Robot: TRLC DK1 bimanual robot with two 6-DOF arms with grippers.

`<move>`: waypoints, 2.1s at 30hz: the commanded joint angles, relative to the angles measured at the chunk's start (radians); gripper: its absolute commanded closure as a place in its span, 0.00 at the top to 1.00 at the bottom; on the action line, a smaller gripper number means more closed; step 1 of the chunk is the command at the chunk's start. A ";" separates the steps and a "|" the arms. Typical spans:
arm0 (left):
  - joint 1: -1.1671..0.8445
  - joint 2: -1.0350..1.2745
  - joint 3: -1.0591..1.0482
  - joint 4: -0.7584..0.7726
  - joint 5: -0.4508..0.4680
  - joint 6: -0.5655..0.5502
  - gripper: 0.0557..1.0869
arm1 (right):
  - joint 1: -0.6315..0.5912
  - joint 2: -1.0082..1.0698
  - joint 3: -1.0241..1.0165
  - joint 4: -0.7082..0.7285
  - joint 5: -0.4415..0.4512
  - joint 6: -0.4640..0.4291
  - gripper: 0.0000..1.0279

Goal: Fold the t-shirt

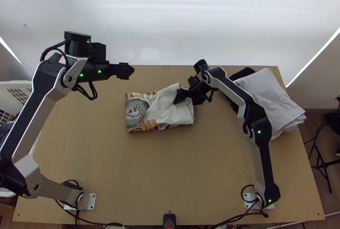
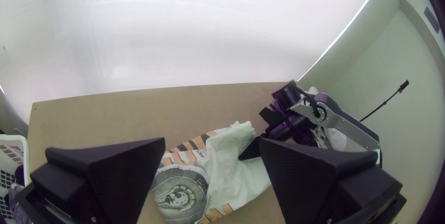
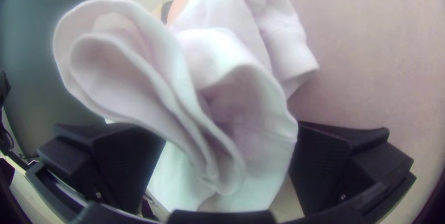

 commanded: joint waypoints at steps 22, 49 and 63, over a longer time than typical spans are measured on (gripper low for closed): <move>0.026 0.010 0.030 0.001 0.002 0.029 0.95 | 0.047 -0.058 -0.104 0.123 0.074 0.046 0.03; 0.032 0.029 0.025 0.015 0.012 0.032 0.95 | -0.373 -0.612 -0.015 0.075 0.058 0.230 0.03; 0.014 0.021 0.011 0.023 0.016 0.029 0.95 | -0.677 -0.574 0.102 0.017 0.103 0.309 0.03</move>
